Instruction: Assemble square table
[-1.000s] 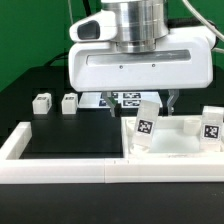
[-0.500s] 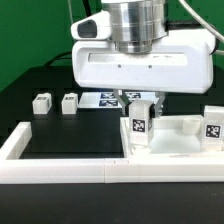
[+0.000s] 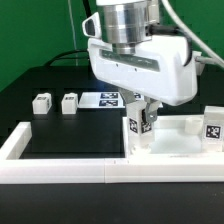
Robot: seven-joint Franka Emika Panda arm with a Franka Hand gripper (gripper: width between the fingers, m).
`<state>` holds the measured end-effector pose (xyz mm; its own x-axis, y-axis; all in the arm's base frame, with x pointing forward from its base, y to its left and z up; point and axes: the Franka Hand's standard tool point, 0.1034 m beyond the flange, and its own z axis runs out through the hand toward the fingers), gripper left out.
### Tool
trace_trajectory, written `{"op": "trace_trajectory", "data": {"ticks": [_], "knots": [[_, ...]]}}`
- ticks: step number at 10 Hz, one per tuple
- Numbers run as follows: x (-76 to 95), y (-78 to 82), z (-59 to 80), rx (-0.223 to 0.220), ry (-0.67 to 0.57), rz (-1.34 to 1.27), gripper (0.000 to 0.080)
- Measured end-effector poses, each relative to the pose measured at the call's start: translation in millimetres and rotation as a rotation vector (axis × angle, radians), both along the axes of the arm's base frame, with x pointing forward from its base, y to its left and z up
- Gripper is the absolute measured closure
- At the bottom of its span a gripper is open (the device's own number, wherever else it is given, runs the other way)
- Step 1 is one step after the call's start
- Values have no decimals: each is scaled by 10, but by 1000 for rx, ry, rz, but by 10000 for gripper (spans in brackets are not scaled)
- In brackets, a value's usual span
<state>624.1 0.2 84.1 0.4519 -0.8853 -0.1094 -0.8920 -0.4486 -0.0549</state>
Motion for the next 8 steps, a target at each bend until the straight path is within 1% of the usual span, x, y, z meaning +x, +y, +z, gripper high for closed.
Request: {"op": "trace_trajectory", "data": {"ticks": [1,2,4,5,6,7,8], "knots": [[22,26,-2,20,3,-154,509],[24,37,-4,28,13,-249,509],[25,37,-3,29,21,-311,502],[23,37,-7,29,19,-292,502],[19,37,-11,18,13,-217,318],[10,61,-15,-28,2,-37,188],[15,78,-7,-53,-14,138,188]]}}
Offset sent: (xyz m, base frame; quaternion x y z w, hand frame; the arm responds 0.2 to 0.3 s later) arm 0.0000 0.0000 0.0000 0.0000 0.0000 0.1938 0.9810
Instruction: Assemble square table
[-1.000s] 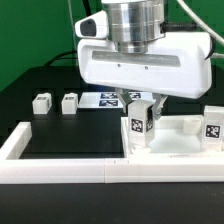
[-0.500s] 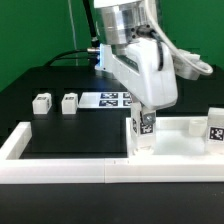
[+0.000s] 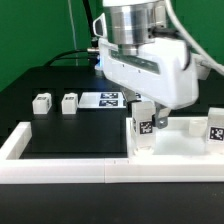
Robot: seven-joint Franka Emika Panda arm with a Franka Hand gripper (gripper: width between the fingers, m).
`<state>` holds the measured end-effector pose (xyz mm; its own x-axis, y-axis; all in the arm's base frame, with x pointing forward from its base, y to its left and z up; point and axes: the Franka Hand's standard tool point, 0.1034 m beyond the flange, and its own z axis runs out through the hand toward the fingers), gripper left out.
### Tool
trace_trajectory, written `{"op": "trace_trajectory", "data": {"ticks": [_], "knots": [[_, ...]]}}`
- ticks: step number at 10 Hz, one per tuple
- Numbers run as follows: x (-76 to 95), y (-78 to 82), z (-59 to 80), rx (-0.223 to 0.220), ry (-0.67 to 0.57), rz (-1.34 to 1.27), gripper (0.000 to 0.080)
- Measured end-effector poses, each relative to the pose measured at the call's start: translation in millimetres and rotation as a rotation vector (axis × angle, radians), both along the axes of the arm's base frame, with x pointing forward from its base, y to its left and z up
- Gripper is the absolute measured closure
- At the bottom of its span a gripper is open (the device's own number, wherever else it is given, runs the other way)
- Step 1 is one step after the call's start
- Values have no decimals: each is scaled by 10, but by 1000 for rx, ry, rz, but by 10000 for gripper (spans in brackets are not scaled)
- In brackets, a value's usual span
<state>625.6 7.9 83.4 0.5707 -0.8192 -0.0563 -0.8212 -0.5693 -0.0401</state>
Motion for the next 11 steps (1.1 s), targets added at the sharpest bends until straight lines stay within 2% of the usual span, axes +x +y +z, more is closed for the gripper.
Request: {"op": "trace_trajectory", "data": {"ticks": [1,4,6,7,9,11], "knots": [[8,8,10,-3,-14,134,158],[2,-15,-7,-5,-24,316,151],[80,-32,5,-55,-101,687,151],[88,-6,7,-70,-112,750,151],[84,-22,-6,-69,-109,724,151],[81,-13,-15,-64,-106,657,423]]}}
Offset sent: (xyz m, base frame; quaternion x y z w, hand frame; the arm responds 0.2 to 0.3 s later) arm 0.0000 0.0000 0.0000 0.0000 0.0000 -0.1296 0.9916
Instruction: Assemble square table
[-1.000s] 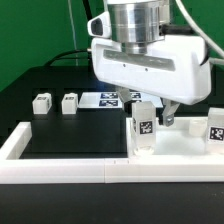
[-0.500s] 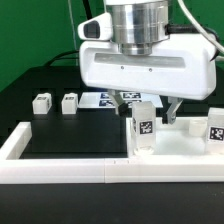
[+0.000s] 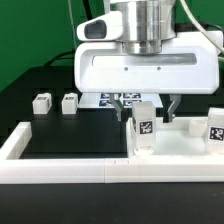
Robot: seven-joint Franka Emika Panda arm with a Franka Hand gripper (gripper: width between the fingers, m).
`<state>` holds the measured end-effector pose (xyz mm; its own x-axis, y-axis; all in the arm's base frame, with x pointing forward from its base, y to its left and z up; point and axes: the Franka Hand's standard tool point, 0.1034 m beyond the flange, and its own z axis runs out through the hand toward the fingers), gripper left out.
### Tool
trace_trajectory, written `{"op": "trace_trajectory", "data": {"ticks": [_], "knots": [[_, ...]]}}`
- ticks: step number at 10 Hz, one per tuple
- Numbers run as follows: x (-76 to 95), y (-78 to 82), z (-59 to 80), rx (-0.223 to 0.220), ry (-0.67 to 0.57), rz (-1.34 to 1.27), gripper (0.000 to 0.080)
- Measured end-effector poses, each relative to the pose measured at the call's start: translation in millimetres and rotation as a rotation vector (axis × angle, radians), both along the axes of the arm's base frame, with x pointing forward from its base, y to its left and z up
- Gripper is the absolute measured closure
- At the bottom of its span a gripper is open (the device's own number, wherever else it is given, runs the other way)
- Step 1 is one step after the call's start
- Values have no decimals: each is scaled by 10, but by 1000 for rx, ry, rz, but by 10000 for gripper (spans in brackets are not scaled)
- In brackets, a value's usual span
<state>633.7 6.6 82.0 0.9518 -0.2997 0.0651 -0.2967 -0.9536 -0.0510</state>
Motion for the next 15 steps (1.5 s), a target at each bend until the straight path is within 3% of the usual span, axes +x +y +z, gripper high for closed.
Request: {"op": "trace_trajectory", "data": {"ticks": [1,2,4,6,9,10,13,14,15], "knots": [[-3,2,-6,5,3,-71,423],[-5,-8,-9,7,5,-109,508],[-5,-32,-15,21,9,-257,508],[-14,-74,-22,64,36,-586,508],[-51,-128,-42,184,95,-1051,508],[-60,-164,-43,198,107,-1132,508],[-68,-172,-49,186,108,-1138,506],[-76,-142,-59,133,87,-970,304],[-46,-88,-53,91,51,-761,200]]}}
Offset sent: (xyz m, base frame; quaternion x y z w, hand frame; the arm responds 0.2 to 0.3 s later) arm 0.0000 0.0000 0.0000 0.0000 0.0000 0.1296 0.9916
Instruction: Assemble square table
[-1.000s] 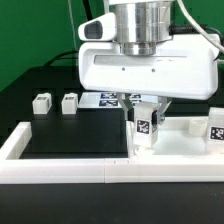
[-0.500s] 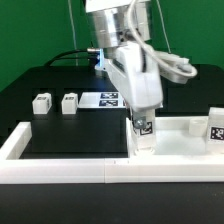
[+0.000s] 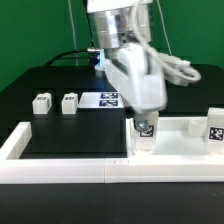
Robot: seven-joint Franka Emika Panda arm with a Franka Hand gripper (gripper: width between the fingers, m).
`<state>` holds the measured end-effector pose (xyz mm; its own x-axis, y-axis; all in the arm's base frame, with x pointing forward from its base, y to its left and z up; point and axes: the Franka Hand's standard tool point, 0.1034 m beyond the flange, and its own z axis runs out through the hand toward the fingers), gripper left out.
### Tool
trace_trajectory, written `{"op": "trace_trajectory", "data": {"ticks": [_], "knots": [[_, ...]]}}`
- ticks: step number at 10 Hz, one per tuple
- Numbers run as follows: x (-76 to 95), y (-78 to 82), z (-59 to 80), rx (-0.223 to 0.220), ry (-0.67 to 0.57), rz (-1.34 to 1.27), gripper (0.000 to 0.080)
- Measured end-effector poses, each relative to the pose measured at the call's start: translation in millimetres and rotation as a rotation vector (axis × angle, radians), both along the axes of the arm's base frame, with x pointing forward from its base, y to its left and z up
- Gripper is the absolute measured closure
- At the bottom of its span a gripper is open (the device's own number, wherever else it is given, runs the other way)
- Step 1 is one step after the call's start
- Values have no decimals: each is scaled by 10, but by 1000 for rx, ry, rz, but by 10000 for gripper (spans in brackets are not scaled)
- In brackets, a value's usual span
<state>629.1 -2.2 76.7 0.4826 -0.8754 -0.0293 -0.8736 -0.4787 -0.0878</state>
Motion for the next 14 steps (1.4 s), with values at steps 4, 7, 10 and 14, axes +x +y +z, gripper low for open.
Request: {"op": "trace_trajectory", "data": {"ticks": [4,7,10,14], "knots": [[8,10,-1,-33,-27,331,152],[30,85,13,-92,-42,674,151],[29,71,10,-89,-40,633,321],[27,74,1,-69,-21,306,511]]}}
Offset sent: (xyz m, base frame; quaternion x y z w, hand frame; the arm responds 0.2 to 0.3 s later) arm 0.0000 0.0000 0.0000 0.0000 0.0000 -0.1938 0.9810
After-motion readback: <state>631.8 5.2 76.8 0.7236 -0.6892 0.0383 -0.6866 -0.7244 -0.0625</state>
